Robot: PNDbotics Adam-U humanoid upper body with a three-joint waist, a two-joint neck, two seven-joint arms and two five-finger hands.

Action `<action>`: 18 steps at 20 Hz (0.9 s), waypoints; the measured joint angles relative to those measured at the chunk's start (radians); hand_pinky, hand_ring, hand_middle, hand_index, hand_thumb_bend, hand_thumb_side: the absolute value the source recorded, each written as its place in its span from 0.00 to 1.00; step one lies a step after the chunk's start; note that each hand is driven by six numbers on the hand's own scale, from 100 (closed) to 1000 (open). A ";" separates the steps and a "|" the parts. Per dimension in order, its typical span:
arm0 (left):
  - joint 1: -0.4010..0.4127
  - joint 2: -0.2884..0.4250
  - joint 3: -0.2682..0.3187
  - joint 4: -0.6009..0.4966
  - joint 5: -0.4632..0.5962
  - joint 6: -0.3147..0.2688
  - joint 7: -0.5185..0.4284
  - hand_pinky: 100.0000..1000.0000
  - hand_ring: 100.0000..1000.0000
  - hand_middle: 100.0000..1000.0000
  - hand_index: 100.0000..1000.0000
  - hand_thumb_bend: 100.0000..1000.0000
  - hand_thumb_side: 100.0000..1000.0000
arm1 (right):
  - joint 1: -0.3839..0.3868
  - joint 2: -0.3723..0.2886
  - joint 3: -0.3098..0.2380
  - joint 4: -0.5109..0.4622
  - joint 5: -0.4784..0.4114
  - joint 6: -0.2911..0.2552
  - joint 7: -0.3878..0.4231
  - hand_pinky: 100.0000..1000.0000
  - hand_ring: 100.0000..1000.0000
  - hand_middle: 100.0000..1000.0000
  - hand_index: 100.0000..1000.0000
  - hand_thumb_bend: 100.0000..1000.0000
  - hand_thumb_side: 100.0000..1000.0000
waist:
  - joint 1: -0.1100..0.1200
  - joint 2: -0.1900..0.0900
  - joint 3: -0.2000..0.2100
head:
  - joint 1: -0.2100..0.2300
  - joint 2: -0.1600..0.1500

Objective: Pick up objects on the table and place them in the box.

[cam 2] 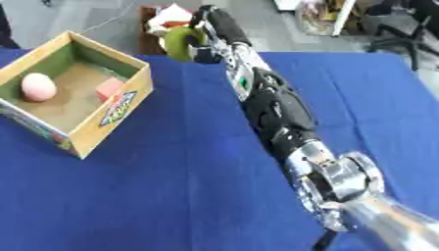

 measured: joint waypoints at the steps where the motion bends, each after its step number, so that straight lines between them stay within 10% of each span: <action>1: 0.000 0.000 0.000 0.000 0.000 0.000 0.000 0.40 0.55 0.52 0.72 0.21 0.30 | -0.005 0.007 0.012 -0.021 -0.003 -0.016 0.013 0.83 0.78 0.62 0.25 0.00 0.00 | 0.000 0.000 0.000 | -0.001 0.000; 13: 0.000 0.000 0.000 0.000 0.008 0.001 -0.003 0.40 0.55 0.52 0.72 0.22 0.30 | -0.024 0.133 0.082 -0.083 0.043 -0.134 0.138 0.83 0.79 0.65 0.39 0.00 0.00 | -0.005 -0.005 0.029 | -0.013 0.003; 18: -0.001 0.000 -0.001 0.000 0.009 0.001 -0.007 0.40 0.55 0.52 0.72 0.21 0.30 | -0.011 0.178 0.098 -0.065 0.120 -0.155 0.159 0.85 0.82 0.73 0.86 0.00 0.00 | -0.009 -0.006 0.036 | -0.016 0.006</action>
